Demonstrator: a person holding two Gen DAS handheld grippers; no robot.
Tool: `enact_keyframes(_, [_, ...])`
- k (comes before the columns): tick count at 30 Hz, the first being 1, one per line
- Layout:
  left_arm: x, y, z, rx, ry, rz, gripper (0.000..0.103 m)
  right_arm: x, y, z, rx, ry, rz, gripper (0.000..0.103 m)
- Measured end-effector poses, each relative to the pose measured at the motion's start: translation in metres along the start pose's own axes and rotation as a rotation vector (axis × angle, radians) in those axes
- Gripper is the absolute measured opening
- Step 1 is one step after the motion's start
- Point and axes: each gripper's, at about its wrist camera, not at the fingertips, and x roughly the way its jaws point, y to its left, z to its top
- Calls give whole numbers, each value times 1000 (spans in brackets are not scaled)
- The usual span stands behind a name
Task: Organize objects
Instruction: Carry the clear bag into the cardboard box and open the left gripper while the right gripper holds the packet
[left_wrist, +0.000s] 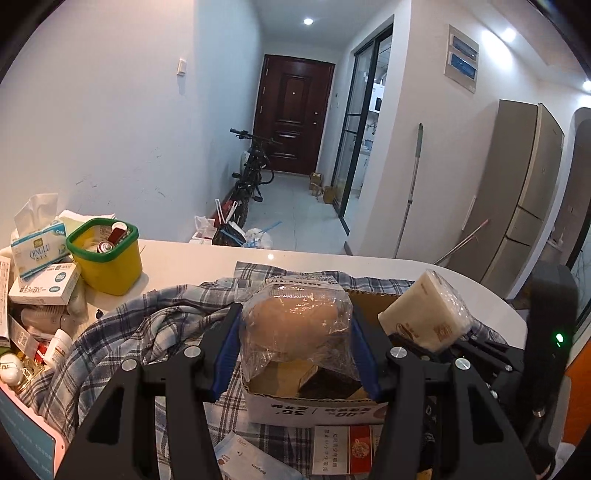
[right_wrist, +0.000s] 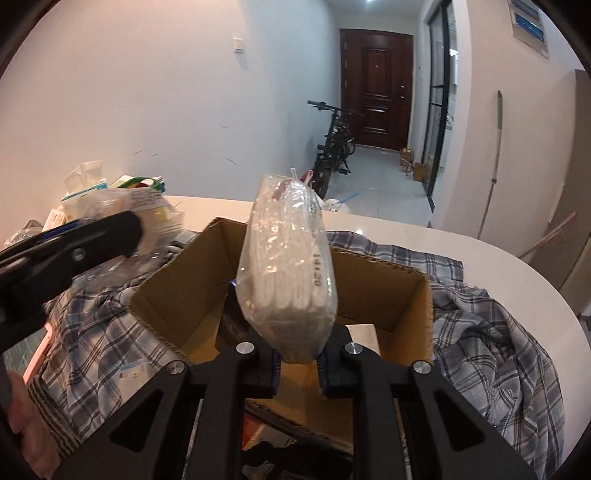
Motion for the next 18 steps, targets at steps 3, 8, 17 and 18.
enact_keyframes(3, [3, -1, -1, 6, 17, -7, 57, 2, -11, 0, 31, 11, -5, 15])
enact_keyframes(8, [14, 0, -5, -6, 60, -22, 57, -9, -21, 4, 49, -13, -22, 15])
enact_keyframes(17, [20, 3, -7, 2, 59, -1, 57, -9, -36, 10, 101, -14, -20, 15])
enact_keyframes(18, [22, 2, -8, 12, 57, 16, 57, -9, -36, 10, 101, -13, -19, 15])
